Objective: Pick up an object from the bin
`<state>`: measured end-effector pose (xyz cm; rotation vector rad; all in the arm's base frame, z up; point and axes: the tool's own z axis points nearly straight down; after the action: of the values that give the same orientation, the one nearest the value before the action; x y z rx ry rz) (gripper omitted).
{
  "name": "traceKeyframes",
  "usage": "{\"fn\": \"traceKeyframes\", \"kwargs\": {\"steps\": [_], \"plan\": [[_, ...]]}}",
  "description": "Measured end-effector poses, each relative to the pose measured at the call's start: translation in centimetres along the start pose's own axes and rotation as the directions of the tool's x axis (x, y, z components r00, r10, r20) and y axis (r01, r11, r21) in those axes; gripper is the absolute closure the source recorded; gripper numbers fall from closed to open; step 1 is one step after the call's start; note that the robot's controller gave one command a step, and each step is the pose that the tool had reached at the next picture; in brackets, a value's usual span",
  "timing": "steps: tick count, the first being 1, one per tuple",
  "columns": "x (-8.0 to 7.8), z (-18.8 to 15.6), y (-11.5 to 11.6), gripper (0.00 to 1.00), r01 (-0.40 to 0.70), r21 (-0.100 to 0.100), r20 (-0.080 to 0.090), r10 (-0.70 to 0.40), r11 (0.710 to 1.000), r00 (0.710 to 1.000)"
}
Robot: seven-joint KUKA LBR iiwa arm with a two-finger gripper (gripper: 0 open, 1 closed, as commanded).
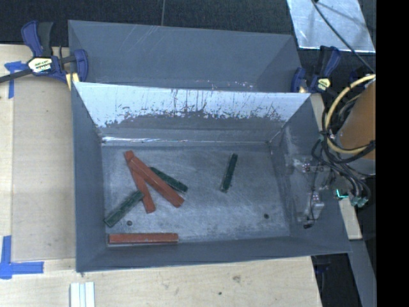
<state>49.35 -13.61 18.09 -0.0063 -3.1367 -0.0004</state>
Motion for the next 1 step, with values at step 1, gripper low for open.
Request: {"fn": "traceKeyframes", "kwargs": {"steps": [1], "plan": [[-2.13, 11.31, 6.24, 0.0, 0.17, -0.001, 0.003, -0.17, 0.985, 0.985]]}}
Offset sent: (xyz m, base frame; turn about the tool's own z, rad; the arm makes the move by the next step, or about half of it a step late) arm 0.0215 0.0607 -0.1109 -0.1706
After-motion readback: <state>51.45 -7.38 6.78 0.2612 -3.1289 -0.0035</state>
